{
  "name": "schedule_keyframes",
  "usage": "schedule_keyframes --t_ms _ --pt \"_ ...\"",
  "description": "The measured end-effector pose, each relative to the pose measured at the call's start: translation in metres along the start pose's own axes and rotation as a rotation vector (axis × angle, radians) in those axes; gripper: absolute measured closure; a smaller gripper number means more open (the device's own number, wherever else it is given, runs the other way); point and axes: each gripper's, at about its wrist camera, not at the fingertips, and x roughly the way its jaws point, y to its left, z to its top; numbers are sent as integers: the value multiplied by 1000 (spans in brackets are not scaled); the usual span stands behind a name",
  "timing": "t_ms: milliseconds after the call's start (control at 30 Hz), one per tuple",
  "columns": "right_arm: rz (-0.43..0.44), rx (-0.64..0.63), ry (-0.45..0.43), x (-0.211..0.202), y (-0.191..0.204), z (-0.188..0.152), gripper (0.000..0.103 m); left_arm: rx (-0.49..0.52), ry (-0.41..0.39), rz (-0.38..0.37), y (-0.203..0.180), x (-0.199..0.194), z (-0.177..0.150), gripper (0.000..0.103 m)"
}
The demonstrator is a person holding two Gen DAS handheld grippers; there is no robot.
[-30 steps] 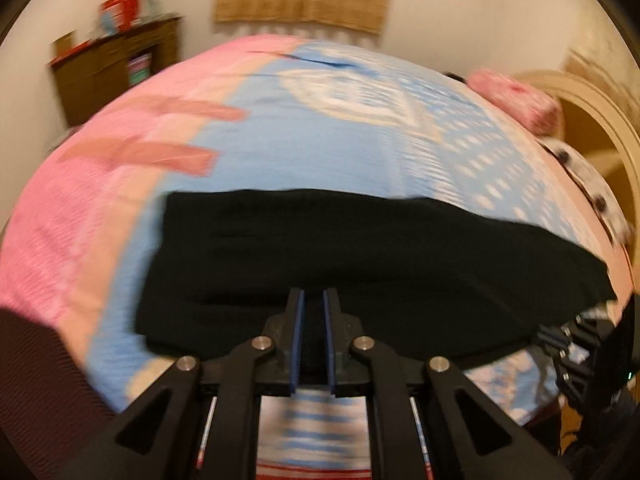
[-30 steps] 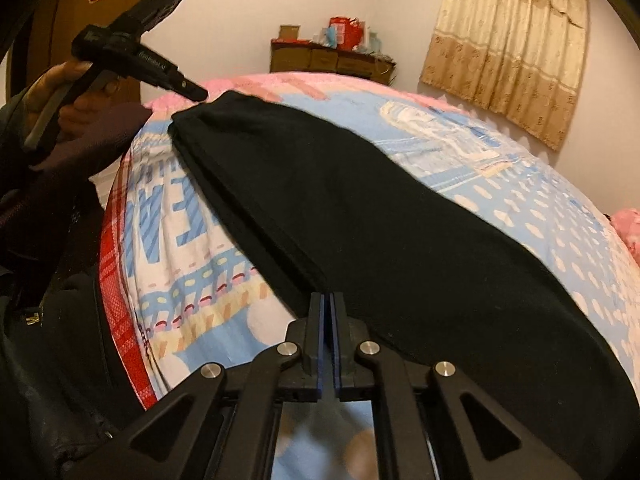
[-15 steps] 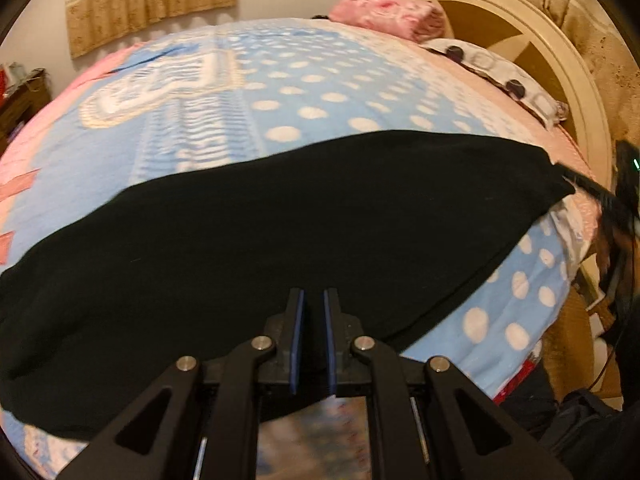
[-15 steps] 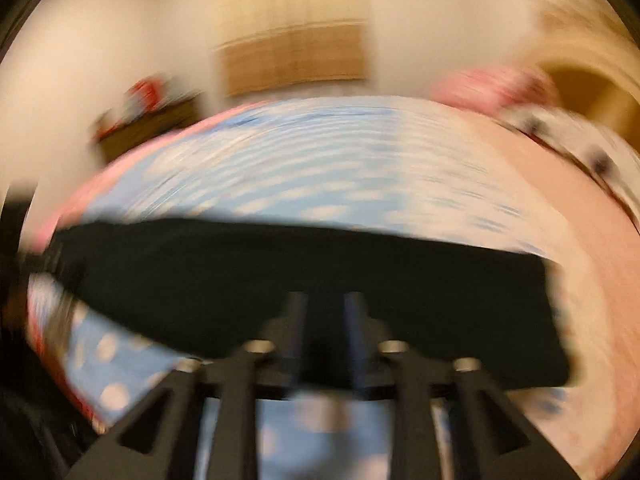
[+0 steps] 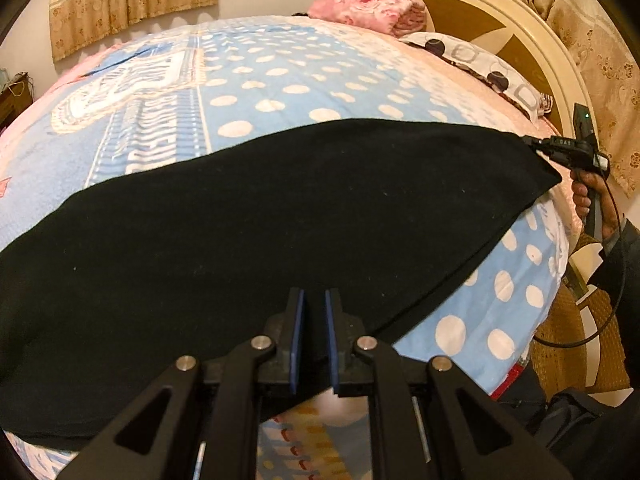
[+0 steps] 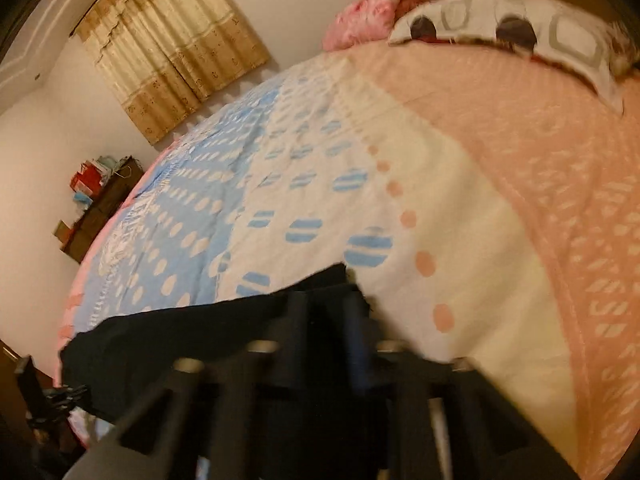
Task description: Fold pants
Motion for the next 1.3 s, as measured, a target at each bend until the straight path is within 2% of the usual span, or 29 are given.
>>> schedule_keyframes --t_ms 167,300,367,433,467,500,567,700,767,867,933,1000,1067,1133,1167,1233,1300 --pt "-13 -71 -142 -28 18 5 99 2 0 -9 1 1 0 90" --pt "-62 -116 -188 -30 21 7 100 -8 -5 -20 3 1 -1 89" --pt "-75 -102 -139 -18 15 8 100 -14 -8 -25 4 1 -2 89" --pt "-136 -89 -63 1 5 7 96 -12 -10 -27 3 1 -3 89" --pt "-174 -76 -39 8 -2 5 83 -11 -9 -27 3 1 -3 89" --pt "-189 -66 -54 6 -6 3 65 -9 -7 -26 3 0 -3 89" --pt "-184 -40 -102 -10 -11 -2 57 -4 -5 -27 3 -2 -5 89" --pt "-201 -37 -152 -43 -5 -20 57 -1 -13 -39 6 -3 -11 88" --pt "-155 -71 -153 -52 12 -34 57 -7 -20 -45 7 -3 -12 88" --pt "-178 -160 -83 -38 36 -53 57 -21 -22 -45 7 -2 -11 88" --pt "-206 -172 -45 -18 36 -61 57 -19 -25 -39 6 -3 -11 88" --pt "-222 -172 -65 -15 34 -61 57 -19 -19 -25 5 -8 -12 88" --pt "-220 -149 -69 -20 35 -56 57 -15 -28 20 9 -17 -14 85" --pt "-206 -136 -95 -31 38 -56 57 -33 -49 73 20 -27 -19 71" --pt "-211 -143 -104 -35 40 -55 57 -55 -57 100 30 -33 -21 69" --pt "-227 -160 -136 -45 50 -56 57 -92 -69 141 47 -42 -25 69" --pt "-198 -170 -168 -53 67 -55 55 -137 -86 176 67 -53 -26 69"
